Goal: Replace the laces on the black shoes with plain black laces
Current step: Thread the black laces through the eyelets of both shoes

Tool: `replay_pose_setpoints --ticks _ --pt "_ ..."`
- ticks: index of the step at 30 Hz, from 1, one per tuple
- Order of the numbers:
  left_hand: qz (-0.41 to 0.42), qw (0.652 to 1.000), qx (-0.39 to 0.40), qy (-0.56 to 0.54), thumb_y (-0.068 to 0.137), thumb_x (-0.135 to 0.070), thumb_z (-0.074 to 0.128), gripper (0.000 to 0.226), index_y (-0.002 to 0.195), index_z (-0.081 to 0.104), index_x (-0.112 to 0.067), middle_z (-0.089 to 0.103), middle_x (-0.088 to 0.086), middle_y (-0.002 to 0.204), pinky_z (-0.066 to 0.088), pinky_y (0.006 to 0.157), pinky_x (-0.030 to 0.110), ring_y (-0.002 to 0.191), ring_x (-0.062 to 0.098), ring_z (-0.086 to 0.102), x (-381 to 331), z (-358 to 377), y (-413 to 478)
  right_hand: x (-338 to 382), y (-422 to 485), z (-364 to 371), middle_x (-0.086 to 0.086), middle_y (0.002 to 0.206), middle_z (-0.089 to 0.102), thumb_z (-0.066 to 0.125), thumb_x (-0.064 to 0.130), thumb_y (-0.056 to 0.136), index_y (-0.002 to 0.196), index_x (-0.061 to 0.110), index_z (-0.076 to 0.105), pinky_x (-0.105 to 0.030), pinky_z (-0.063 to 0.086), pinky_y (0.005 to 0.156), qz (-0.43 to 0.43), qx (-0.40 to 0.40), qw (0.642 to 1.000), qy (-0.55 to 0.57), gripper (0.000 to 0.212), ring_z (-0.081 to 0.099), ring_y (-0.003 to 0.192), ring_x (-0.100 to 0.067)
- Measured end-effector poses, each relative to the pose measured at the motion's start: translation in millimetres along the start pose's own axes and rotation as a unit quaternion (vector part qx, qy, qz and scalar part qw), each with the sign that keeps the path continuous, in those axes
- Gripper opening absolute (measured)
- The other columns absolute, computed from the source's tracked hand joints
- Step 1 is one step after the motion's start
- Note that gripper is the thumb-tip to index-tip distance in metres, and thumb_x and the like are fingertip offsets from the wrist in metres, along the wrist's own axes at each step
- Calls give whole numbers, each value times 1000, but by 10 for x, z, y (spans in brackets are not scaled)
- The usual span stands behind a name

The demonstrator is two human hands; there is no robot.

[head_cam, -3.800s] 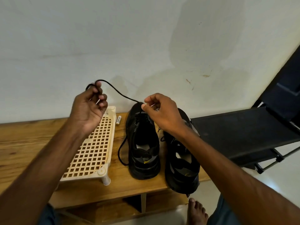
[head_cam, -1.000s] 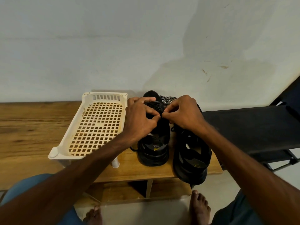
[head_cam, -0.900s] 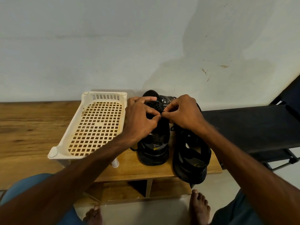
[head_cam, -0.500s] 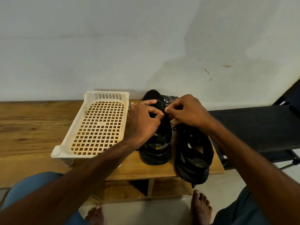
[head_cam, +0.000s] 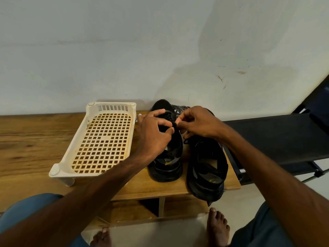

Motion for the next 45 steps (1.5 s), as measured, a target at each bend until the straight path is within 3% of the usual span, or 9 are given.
replay_pose_setpoints --ticks 4,9,17,23,25,28,32,37,45 --pt "-2 998 -42 49 73 -30 88 28 97 75 -33 62 -15 131 35 106 37 125 16 43 7 20 -39 28 37 -45 -5 82 74 58 19 101 86 6 73 -27 55 65 -37 -66 994 -76 25 71 71 -10" --pt "15 996 -56 74 75 -26 86 49 116 60 -28 51 -17 112 31 94 24 117 14 43 23 24 -54 31 24 -239 -18 95 78 47 19 107 101 3 59 -36 64 77 6 -79 954 289 21 77 91 -34" --pt "-20 996 -31 82 81 -18 78 58 133 52 -22 56 -4 129 39 103 34 128 20 41 102 44 -11 144 -74 -123 -21 99 77 34 21 110 105 2 48 -42 63 84 -6 -23 955 295 24 76 96 -35" --pt "-49 995 -2 82 87 -17 73 57 138 48 -18 53 1 137 38 107 38 133 23 41 192 79 43 130 -51 -459 -2 71 62 44 14 104 85 11 52 -26 57 61 -32 -91 743 662 21 62 62 -13" --pt "-54 995 1 80 88 -17 73 57 138 47 -17 54 3 137 39 107 39 132 25 43 204 84 52 43 -31 -523 7 65 52 50 16 104 93 13 55 -19 39 44 -4 -132 799 586 13 43 50 -6" --pt "-49 996 -1 76 87 -20 75 57 137 48 -17 55 4 136 42 109 44 131 26 47 215 62 76 -2 -43 -411 14 89 69 63 37 99 113 21 71 -20 48 62 -23 -124 987 94 23 59 67 -2" --pt "-20 999 -1 48 85 -22 80 60 136 49 -14 58 3 133 50 104 43 125 21 56 245 10 97 44 -29 -55 18 84 70 69 41 95 95 28 81 -33 54 78 -32 25 967 -250 18 65 84 -6" --pt "-10 998 -4 68 84 -21 80 59 135 50 -14 58 5 132 54 99 42 118 22 61 261 14 97 155 -92 -343 14 102 78 67 21 96 83 22 82 -21 49 85 -51 -80 994 55 20 67 94 9" --pt "31 994 -11 105 85 -29 79 40 120 64 -20 64 -2 112 54 91 36 104 16 63 246 -11 104 117 -162 -503 -7 87 73 60 28 101 78 14 64 -37 58 83 -3 -111 835 539 27 69 74 -20"
Point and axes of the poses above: each hand's wrist, its own y-axis towards the middle knuckle, its own z-axis out of the palm, x = y × z, the point moved 2 cm from there along y, towards the middle knuckle
